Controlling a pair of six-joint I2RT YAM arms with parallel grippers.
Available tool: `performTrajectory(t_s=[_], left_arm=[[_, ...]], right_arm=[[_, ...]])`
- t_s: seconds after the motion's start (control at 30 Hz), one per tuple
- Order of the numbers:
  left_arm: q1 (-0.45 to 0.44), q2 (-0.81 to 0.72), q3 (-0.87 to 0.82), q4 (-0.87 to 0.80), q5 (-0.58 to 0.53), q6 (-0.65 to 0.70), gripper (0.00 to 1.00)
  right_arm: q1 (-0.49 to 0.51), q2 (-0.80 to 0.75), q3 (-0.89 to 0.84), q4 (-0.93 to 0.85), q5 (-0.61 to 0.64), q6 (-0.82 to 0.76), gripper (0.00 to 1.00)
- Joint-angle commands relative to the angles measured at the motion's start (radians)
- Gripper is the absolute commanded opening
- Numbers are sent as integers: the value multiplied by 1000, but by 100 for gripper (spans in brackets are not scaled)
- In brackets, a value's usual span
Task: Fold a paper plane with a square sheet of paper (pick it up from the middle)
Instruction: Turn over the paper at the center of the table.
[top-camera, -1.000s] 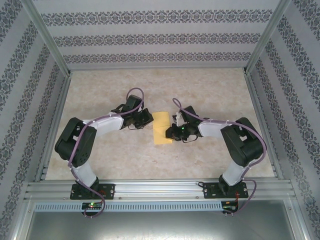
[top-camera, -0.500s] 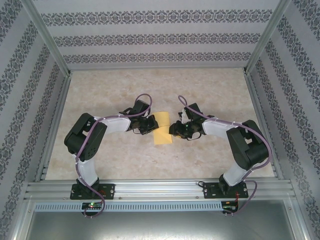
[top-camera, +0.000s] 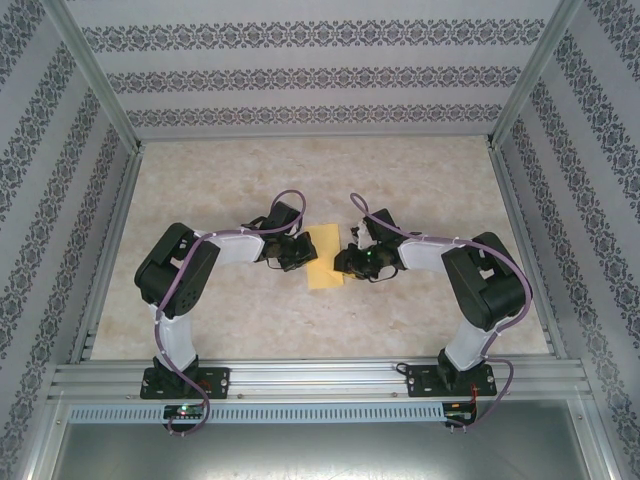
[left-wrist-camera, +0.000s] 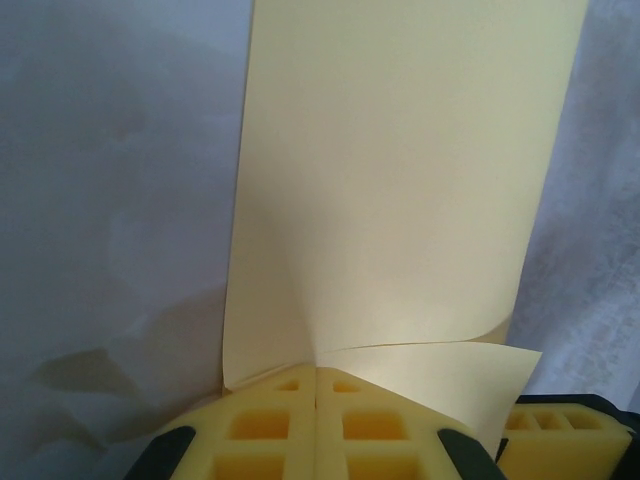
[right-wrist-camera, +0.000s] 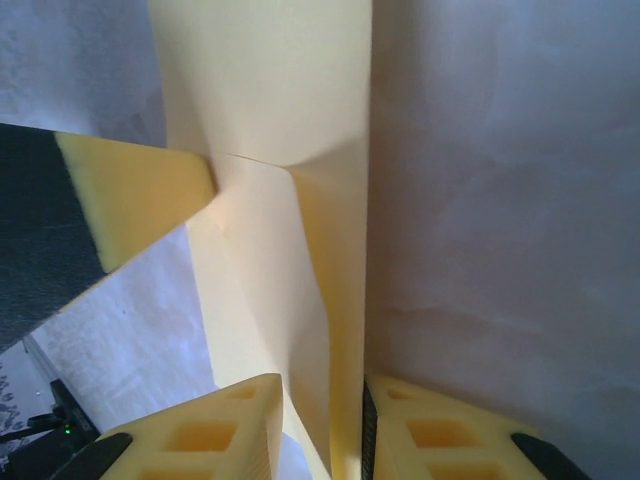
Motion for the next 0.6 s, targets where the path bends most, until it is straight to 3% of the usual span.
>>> performTrajectory(t_s=[0.0,0.13,0.3,0.37,0.47,0.57], left_arm=[[-9,19,13,-15,-1,14,6],[-9,11,11,-10,1,9,6],[-10,-61,-1,13,-5,8,7],[-10,-115,-13,10,-39,16,8],[-9,-224,-51,-8,-129,30,9],[-9,-327,-78,-64,-245,53,10]], right_arm=[[5,20,-20,73,-37,27,27],[3,18,-22,95,-39,43,26],[-10,-6,-17,83,-48,43,8],[-20,-47,-9,47,-41,31,6],[-28,-146,31,-88,7,-25,5],[-25,-246,111,-302,134,-126,2]])
